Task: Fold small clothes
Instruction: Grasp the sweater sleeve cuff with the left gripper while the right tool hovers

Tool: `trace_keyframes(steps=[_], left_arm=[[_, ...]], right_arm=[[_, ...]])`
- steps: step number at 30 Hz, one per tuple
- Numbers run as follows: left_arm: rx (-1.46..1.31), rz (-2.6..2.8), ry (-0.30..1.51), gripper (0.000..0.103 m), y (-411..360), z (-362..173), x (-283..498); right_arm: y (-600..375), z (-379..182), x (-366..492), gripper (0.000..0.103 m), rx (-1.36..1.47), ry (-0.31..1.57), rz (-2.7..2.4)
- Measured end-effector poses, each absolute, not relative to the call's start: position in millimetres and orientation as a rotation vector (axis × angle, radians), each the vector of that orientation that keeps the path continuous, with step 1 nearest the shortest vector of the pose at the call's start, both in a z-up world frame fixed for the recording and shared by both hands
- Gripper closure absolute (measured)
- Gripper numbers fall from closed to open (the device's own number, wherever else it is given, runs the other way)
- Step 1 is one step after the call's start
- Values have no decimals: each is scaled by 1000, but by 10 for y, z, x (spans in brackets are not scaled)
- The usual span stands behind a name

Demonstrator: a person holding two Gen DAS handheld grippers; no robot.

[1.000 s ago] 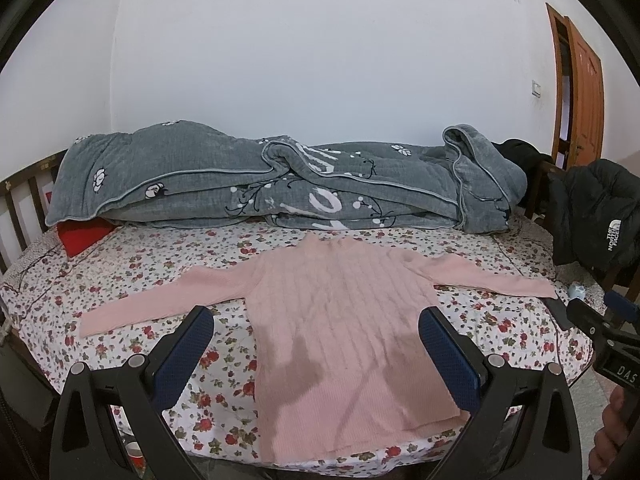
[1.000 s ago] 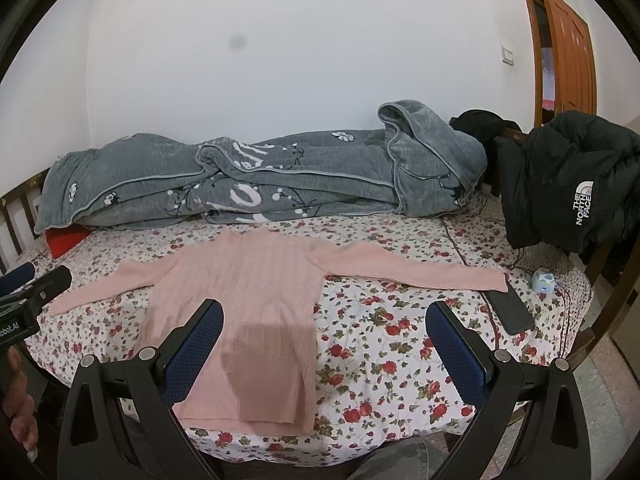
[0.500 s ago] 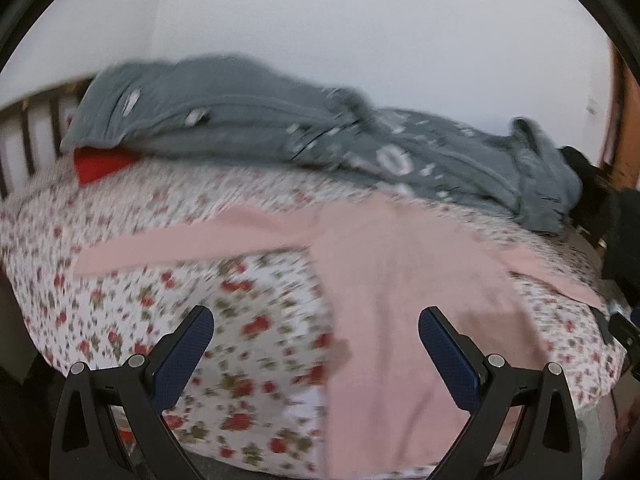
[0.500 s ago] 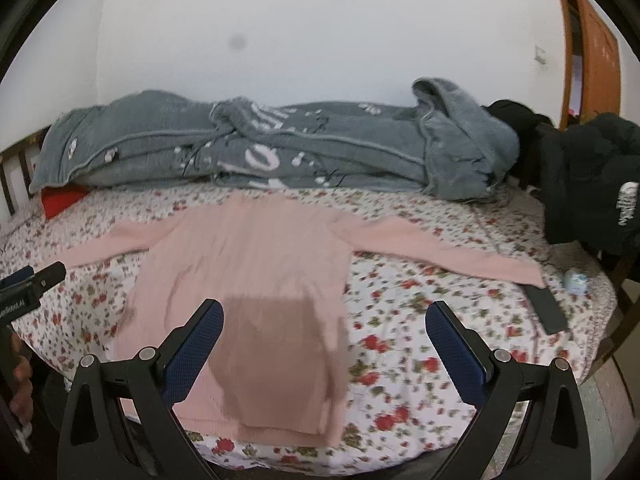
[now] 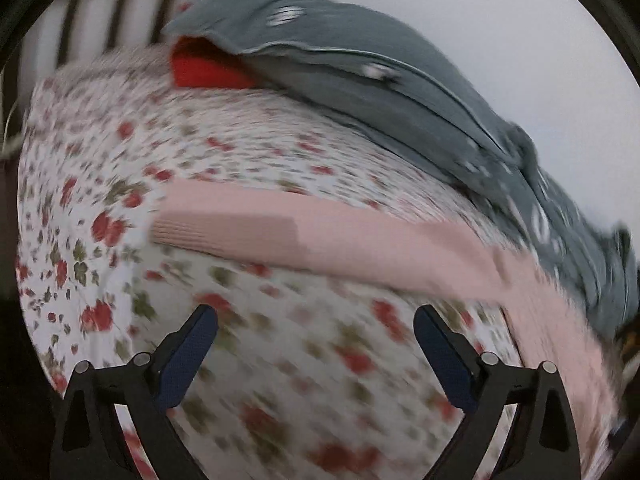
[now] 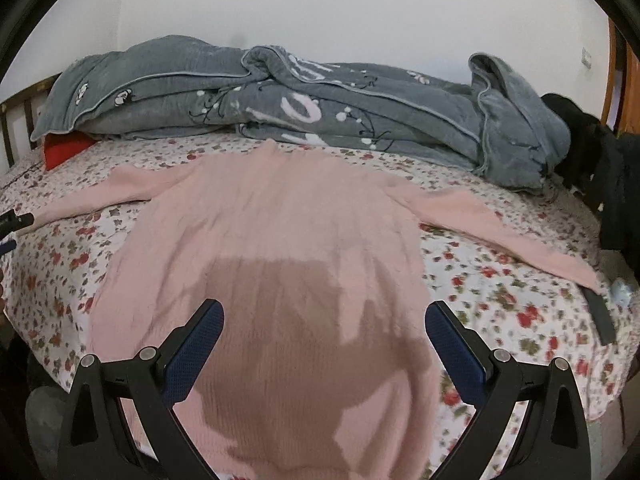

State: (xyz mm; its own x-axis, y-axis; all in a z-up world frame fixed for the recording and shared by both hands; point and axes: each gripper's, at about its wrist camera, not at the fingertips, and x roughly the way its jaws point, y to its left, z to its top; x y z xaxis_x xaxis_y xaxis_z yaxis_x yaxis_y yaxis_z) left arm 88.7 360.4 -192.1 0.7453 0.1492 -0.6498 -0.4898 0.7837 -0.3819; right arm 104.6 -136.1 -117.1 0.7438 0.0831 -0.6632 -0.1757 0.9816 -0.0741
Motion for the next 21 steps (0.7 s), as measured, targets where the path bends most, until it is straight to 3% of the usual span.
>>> trace_keyframes(steps=[5, 9, 11, 13, 21], left_arm=[[-674, 403, 613, 13, 4057, -2114, 1032], [-746, 456, 566, 29, 4274, -2178, 1094], [-746, 497, 564, 47, 4349, -2179, 1126], [-712, 533, 580, 93, 4399, -2161, 1171], [-573, 504, 528, 97, 4010, -1569, 1383]], right_arm=[[-1320, -1296, 1211, 4, -63, 761, 186], [-1259, -1371, 1320, 4, -49, 776, 183], [-1239, -1385, 1359, 4, -55, 771, 181], [-1253, -1387, 1382, 4, -50, 769, 183], [-1520, -1319, 1448, 4, 30, 724, 237]])
